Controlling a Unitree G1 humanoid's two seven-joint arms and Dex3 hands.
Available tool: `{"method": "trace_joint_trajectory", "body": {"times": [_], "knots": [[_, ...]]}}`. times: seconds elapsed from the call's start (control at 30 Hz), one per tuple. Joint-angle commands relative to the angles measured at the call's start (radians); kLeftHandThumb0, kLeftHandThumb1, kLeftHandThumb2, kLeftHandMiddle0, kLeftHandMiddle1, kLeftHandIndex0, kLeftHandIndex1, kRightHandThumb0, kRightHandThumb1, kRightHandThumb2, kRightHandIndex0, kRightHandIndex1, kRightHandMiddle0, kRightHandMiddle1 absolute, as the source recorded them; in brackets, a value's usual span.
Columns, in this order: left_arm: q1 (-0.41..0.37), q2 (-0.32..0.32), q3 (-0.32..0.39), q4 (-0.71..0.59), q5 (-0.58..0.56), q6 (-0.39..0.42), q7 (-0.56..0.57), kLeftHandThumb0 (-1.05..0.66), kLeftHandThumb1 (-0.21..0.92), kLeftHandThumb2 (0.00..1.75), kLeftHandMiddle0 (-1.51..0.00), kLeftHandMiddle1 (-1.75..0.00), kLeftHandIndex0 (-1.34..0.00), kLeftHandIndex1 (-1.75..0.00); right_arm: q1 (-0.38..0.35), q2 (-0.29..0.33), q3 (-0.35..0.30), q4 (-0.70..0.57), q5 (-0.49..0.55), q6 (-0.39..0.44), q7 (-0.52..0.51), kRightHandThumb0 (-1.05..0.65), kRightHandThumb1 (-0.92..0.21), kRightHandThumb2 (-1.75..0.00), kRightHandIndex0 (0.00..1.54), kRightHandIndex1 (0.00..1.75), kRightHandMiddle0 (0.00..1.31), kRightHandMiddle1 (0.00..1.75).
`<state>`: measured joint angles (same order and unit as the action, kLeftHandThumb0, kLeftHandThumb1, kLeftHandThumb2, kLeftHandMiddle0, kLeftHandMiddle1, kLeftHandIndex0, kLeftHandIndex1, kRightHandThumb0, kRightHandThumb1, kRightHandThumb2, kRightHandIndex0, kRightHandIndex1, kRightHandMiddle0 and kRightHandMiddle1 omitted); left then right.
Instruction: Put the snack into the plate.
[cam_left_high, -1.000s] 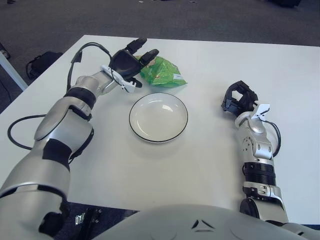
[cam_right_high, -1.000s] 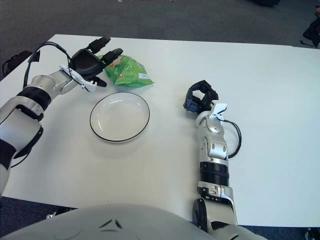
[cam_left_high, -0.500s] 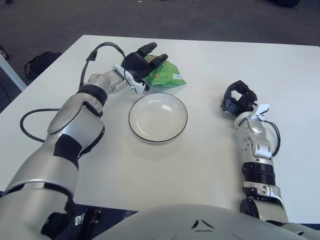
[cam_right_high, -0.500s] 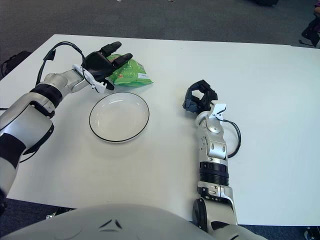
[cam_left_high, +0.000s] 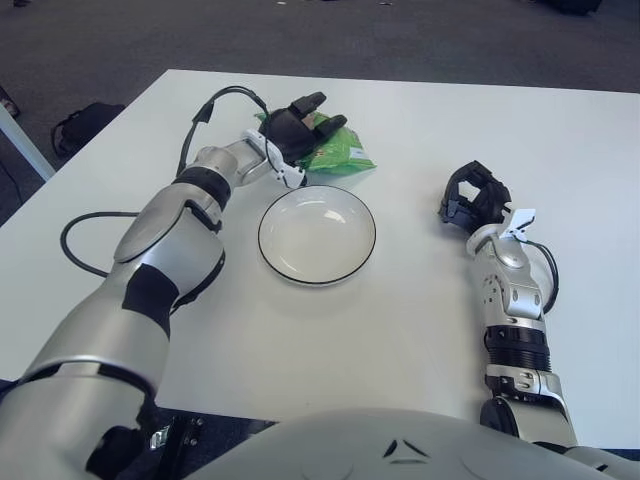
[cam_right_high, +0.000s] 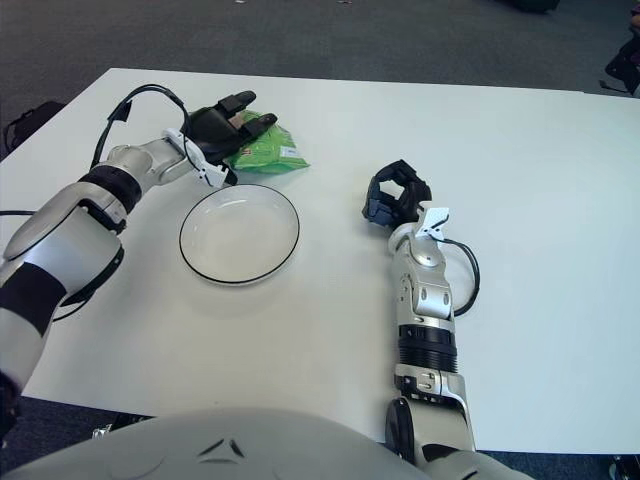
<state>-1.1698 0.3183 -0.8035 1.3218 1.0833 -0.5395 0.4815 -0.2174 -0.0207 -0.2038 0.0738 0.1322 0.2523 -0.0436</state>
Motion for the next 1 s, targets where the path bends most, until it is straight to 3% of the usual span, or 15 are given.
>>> {"method": "trace_joint_trajectory", "body": {"times": [0.0, 0.4, 0.53, 0.67, 0.7, 0.77, 0.87, 0.97], "knots": [[-0.024, -0.01, 0.0, 0.011, -0.015, 0.015, -0.02, -1.01, 0.87, 0.11, 0.0, 0.0, 0.0, 0.0, 0.076, 0.02, 0.009, 0.035, 0.012, 0.06, 0.0, -0.47, -0.35, -1.28, 1.24, 1.75, 0.59, 1.75], [0.017, -0.065, 0.021, 0.053, -0.059, 0.117, -0.084, -0.96, 0.87, 0.11, 0.0, 0.0, -0.03, -0.02, 0.085, 0.017, 0.019, 0.019, 0.023, 0.08, 0.02, -0.46, -0.37, -1.25, 1.22, 1.75, 0.57, 1.75], [0.039, -0.065, 0.037, 0.059, -0.088, 0.131, -0.094, -0.9, 0.83, 0.17, -0.03, -0.01, -0.01, -0.23, 0.087, 0.014, 0.021, 0.017, 0.024, 0.08, 0.031, -0.46, -0.38, -1.24, 1.21, 1.75, 0.57, 1.75], [0.057, -0.07, 0.045, 0.064, -0.106, 0.155, -0.091, -0.85, 0.72, 0.39, -0.21, -0.12, 0.0, -0.45, 0.089, 0.011, 0.021, 0.014, 0.024, 0.084, 0.041, -0.46, -0.39, -1.23, 1.21, 1.75, 0.56, 1.75], [0.06, -0.073, 0.046, 0.065, -0.109, 0.163, -0.09, -0.84, 0.7, 0.42, -0.23, -0.18, 0.0, -0.49, 0.089, 0.01, 0.021, 0.013, 0.024, 0.085, 0.043, -0.46, -0.39, -1.23, 1.2, 1.75, 0.56, 1.75], [0.065, -0.077, 0.043, 0.066, -0.107, 0.178, -0.08, -0.8, 0.64, 0.52, -0.2, -0.62, 0.0, -0.62, 0.089, 0.009, 0.021, 0.013, 0.025, 0.089, 0.048, -0.46, -0.39, -1.22, 1.2, 1.75, 0.55, 1.75], [0.071, -0.076, 0.032, 0.066, -0.096, 0.184, -0.063, -0.76, 0.61, 0.6, -0.16, -1.03, 0.0, -0.77, 0.087, 0.008, 0.021, 0.013, 0.025, 0.096, 0.053, -0.46, -0.4, -1.22, 1.2, 1.75, 0.55, 1.75], [0.081, -0.074, 0.027, 0.065, -0.093, 0.185, -0.053, -0.73, 0.6, 0.64, -0.15, -1.24, 0.0, -0.87, 0.086, 0.007, 0.02, 0.01, 0.026, 0.103, 0.057, -0.45, -0.4, -1.21, 1.2, 1.75, 0.55, 1.75]]}}
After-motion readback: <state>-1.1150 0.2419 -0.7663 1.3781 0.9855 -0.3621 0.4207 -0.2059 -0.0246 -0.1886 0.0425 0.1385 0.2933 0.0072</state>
